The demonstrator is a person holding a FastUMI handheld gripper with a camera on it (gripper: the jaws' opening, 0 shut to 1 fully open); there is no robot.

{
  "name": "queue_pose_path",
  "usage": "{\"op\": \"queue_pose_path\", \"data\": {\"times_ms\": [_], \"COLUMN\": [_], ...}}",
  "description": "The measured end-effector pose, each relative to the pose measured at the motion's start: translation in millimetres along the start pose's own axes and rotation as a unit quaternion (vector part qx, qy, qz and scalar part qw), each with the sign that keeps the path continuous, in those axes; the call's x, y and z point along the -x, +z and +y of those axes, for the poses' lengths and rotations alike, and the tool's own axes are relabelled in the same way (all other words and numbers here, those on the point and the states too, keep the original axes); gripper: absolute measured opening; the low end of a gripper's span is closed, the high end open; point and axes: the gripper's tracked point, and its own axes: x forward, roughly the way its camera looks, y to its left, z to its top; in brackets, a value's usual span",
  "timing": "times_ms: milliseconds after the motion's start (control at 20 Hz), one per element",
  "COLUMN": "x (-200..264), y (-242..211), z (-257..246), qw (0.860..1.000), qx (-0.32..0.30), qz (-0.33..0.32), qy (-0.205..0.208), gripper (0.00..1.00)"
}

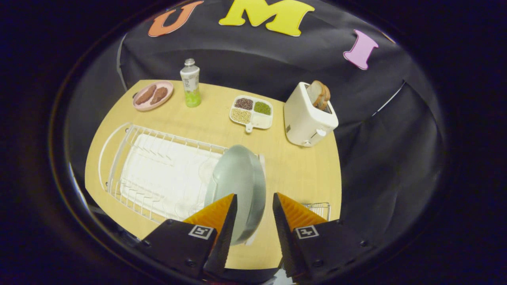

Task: Take the plate from the dish rack, then take the spoon from the basket and place it into the plate.

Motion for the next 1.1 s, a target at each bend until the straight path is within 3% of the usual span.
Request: {"op": "queue_pose_path", "data": {"times_ms": [150, 350, 700, 1100], "x": [-4.2, 4.3, 14.8, 39.6], "y": [2.4, 6.8, 2.7, -2.6], "z": [2.9, 10.8, 16.4, 30.2], "qw": [0.999, 0.995, 0.979, 0.955], "qx": [0.014, 0.031, 0.050, 0.074], "qz": [0.031, 0.021, -0.001, -0.036], "qy": [-0.034, -0.088, -0.198, -0.284], "gripper": [0.47, 0.26, 0.21, 0.20]}}
